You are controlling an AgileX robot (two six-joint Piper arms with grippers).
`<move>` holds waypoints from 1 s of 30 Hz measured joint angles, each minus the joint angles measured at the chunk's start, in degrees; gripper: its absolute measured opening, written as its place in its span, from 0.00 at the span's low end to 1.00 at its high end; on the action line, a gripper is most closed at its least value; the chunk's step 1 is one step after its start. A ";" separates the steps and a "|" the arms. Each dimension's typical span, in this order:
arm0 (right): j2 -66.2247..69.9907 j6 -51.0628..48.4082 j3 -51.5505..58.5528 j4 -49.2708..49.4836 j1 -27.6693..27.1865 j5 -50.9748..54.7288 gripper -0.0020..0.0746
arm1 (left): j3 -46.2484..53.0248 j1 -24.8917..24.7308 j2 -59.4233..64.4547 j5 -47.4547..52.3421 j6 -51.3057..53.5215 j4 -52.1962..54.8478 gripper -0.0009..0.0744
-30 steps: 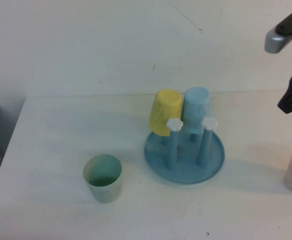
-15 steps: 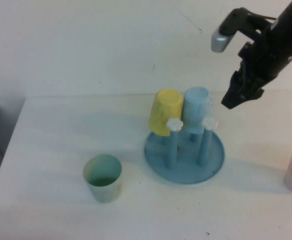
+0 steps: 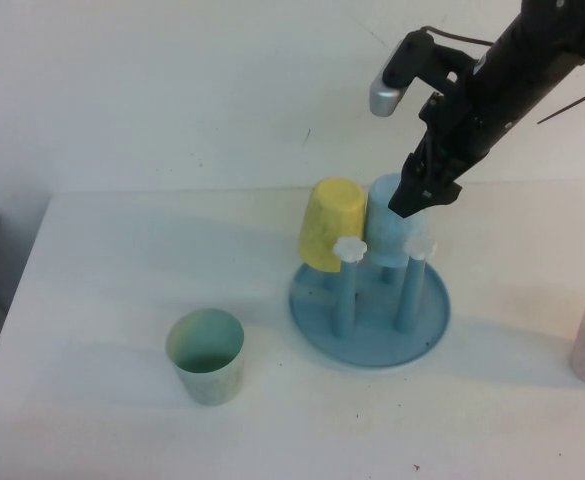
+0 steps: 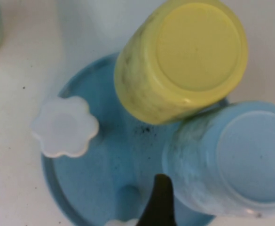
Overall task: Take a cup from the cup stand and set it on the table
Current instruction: Pick up the cup from the rack
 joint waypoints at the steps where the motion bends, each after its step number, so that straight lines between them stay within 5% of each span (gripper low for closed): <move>1: 0.58 0.00 -0.41 0.00 0.00 -0.13 0.82 | 0.00 0.00 0.00 0.00 0.00 0.00 0.01; 30: 6.76 -0.10 -2.06 0.21 0.00 -3.14 0.77 | 0.00 0.00 0.00 0.00 -0.26 0.00 0.01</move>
